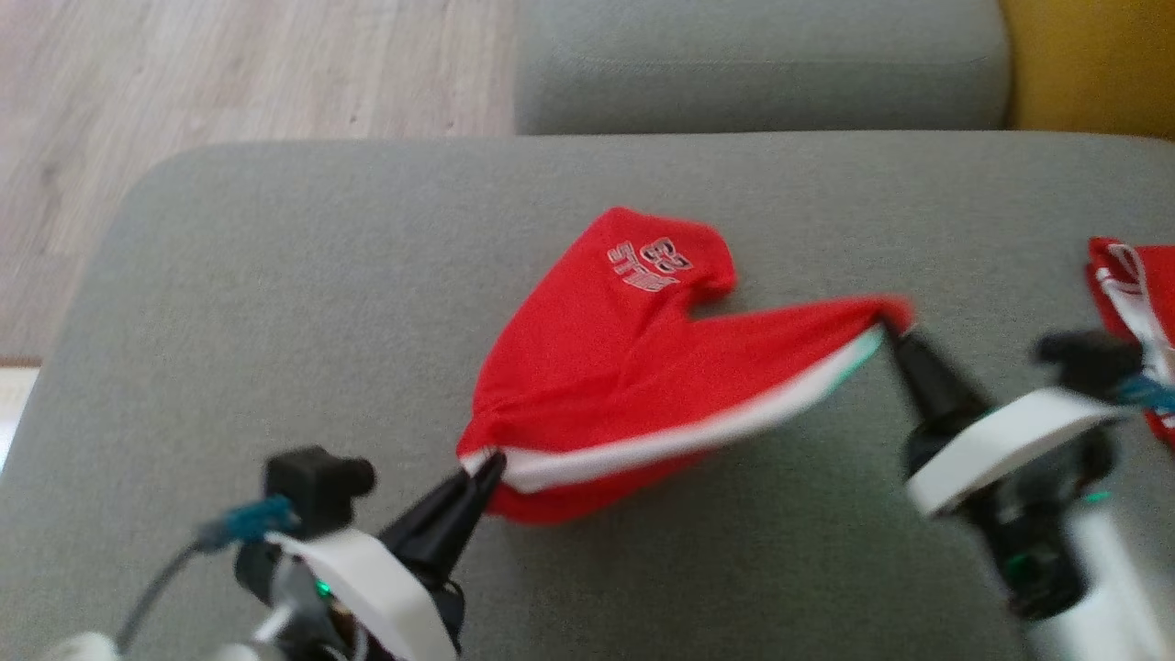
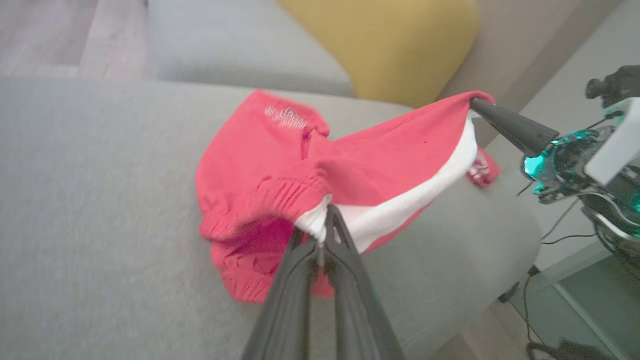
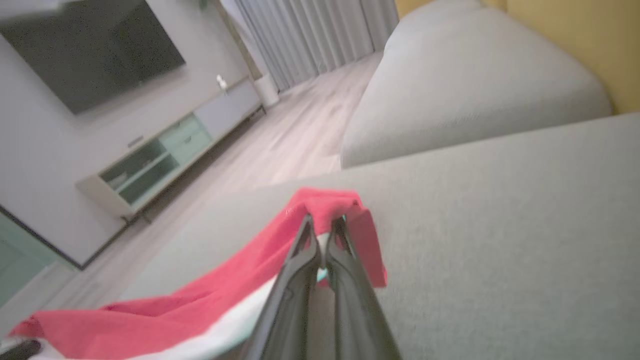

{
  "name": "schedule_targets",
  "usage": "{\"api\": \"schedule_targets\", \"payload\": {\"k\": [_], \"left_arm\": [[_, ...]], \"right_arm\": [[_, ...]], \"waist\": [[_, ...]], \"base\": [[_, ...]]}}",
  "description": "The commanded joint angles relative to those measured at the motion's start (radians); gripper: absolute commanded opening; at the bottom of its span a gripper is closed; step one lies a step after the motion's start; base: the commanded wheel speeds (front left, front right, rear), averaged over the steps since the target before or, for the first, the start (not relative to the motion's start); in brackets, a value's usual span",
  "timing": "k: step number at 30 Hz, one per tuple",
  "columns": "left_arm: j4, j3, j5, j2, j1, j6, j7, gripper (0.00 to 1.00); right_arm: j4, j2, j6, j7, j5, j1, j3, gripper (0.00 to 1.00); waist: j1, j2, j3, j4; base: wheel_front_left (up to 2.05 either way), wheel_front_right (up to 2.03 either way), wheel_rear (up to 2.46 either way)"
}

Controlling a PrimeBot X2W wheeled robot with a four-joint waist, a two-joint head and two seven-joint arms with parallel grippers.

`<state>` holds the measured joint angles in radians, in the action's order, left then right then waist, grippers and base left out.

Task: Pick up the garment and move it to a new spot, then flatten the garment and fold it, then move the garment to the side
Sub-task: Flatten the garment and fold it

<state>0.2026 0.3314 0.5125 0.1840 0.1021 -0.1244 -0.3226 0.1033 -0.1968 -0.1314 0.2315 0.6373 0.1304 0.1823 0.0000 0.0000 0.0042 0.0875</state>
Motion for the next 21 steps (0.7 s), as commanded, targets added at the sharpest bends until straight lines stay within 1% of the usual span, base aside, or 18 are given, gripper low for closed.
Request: {"api": "schedule_targets", "payload": {"k": [1,4,5,8,12,14,16,18,21], "left_arm": [[0.075,-0.05,0.017,0.022,-0.044,-0.006,-0.017,0.0],[0.234,-0.066,0.084,0.044,-0.085,-0.006,-0.084,0.0],[0.282,-0.073,0.103,0.045,-0.105,-0.006,-0.098,0.0],[0.4,-0.088,0.137,0.038,-0.166,0.011,-0.137,0.0],[0.513,-0.086,0.192,0.012,-0.246,0.047,-0.2,0.0],[0.547,-0.086,0.208,0.007,-0.289,0.065,-0.236,0.0],[0.563,-0.087,0.224,0.002,-0.334,0.083,-0.272,0.0],[0.565,-0.094,0.24,-0.002,-0.379,0.103,-0.303,0.0],[0.532,-0.116,0.254,0.004,-0.458,0.12,-0.342,0.0]], "right_arm": [[-0.076,-0.019,0.001,0.014,0.022,0.016,-0.01,0.0],[-0.26,-0.027,0.001,0.084,0.083,0.003,-0.104,0.0],[-0.322,-0.02,0.001,0.11,0.097,-0.001,-0.135,0.0],[-0.494,0.009,0.001,0.19,0.131,-0.004,-0.221,0.0],[-0.662,0.059,0.001,0.296,0.163,0.033,-0.304,0.0],[-0.716,0.077,0.001,0.352,0.173,0.067,-0.331,0.0],[-0.744,0.088,0.001,0.402,0.175,0.114,-0.362,0.0],[-0.752,0.086,0.001,0.45,0.152,0.169,-0.393,0.0],[-0.72,0.088,0.001,0.507,0.119,0.261,-0.427,0.0]], "waist": [[0.0,0.0,-0.019,-0.02],[0.0,0.0,-0.029,-0.042],[0.0,0.0,-0.032,-0.051],[0.0,0.0,-0.035,-0.078],[0.0,0.0,-0.032,-0.117],[0.0,0.0,-0.027,-0.135],[0.0,0.0,-0.016,-0.152],[0.0,0.0,0.008,-0.165],[0.0,0.0,0.065,-0.175]], "base": [[0.0,0.0,0.0],[0.0,0.0,0.0],[0.0,0.0,0.0],[0.0,0.0,0.0],[0.0,0.0,0.0],[0.0,0.0,0.0],[0.0,0.0,0.0],[0.0,0.0,0.0],[0.0,0.0,0.0]]}}
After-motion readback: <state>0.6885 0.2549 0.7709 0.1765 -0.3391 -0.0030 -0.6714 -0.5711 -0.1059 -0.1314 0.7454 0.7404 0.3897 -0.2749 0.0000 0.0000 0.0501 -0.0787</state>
